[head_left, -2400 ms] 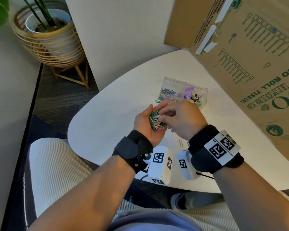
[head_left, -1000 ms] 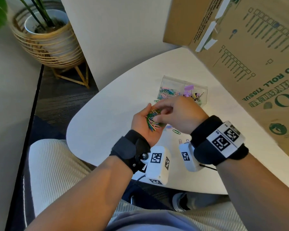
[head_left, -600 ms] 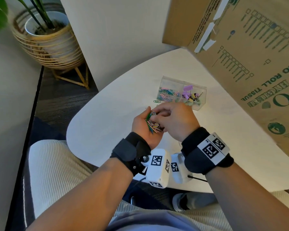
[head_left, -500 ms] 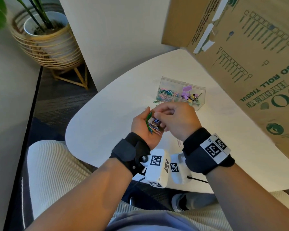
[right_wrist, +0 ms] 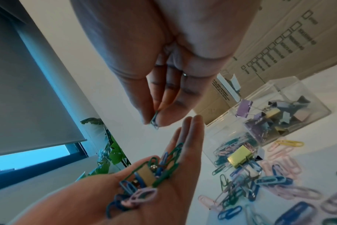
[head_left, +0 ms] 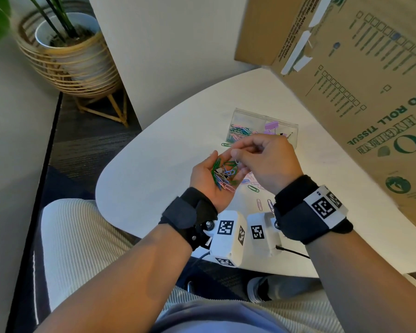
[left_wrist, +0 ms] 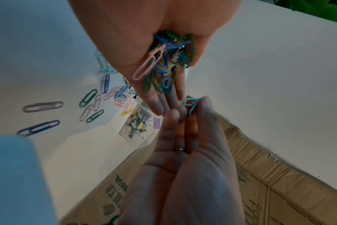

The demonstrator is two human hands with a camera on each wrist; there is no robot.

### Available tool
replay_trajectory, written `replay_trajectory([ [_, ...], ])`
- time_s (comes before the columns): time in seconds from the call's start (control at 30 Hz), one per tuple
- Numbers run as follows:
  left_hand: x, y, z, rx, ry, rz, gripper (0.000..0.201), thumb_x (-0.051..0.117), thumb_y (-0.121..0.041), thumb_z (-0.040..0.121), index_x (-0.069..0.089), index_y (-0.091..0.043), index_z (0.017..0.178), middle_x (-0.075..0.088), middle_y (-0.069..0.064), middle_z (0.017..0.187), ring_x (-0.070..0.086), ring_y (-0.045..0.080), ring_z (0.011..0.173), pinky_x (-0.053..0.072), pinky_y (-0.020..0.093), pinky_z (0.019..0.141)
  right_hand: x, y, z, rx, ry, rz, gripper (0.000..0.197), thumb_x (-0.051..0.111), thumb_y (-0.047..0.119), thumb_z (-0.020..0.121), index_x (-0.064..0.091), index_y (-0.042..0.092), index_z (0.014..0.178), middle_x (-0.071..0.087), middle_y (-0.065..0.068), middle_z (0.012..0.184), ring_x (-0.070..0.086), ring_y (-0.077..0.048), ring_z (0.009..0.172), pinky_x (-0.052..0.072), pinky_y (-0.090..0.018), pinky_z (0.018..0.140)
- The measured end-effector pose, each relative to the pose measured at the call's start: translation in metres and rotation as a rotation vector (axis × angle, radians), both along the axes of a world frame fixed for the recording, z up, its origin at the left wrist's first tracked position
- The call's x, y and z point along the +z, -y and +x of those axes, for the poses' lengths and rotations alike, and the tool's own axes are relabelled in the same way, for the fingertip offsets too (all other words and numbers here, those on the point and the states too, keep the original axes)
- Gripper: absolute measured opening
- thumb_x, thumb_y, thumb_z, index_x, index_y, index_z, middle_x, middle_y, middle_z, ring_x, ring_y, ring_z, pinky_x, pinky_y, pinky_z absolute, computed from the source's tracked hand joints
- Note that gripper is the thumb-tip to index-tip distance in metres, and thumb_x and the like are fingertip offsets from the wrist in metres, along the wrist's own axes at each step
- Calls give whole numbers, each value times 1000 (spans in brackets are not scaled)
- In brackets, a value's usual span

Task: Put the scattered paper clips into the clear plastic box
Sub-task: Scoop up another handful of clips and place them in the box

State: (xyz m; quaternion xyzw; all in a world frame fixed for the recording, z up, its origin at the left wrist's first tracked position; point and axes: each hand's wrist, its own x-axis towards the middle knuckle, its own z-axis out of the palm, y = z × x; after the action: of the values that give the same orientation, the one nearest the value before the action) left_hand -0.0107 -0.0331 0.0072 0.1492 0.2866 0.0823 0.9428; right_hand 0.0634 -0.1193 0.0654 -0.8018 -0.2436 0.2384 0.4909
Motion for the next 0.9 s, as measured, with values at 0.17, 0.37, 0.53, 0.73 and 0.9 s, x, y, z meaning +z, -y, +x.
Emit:
replay_trajectory([
  [0.17,0,-5,0,14,-52,-70,50,29,-36,101,60,0,114,68,22,101,64,31,89,47,36,78,6,-2,-10,183,89,-158,10,73,12,84,75,13,94,71,3,77,62,-8,56,57,-28,64],
  [0.37,7,-11,3,84,-9,-123,49,26,-31,102,61,1,111,68,19,106,61,31,106,49,42,81,4,0,-18,233,239,-353,14,76,19,81,74,17,95,68,4,73,64,-12,69,54,-29,77],
  [0.53,8,-7,4,104,25,-143,47,28,-31,102,61,2,110,71,18,98,58,26,112,48,39,88,1,-5,-30,233,299,-411,34,75,27,82,69,20,115,71,1,104,64,-14,97,49,-25,88],
  [0.73,5,-3,4,108,51,-169,46,29,-32,102,55,-1,123,59,15,126,47,29,130,34,41,110,0,-11,-35,297,366,-448,36,66,14,83,60,22,117,69,-1,96,62,-19,96,49,-31,87],
  [0.9,3,-1,2,103,64,-164,46,31,-32,101,56,-3,125,59,15,129,53,30,122,42,42,100,-3,-7,-34,300,336,-373,25,64,9,79,64,21,101,71,-2,85,64,-15,84,49,-24,75],
])
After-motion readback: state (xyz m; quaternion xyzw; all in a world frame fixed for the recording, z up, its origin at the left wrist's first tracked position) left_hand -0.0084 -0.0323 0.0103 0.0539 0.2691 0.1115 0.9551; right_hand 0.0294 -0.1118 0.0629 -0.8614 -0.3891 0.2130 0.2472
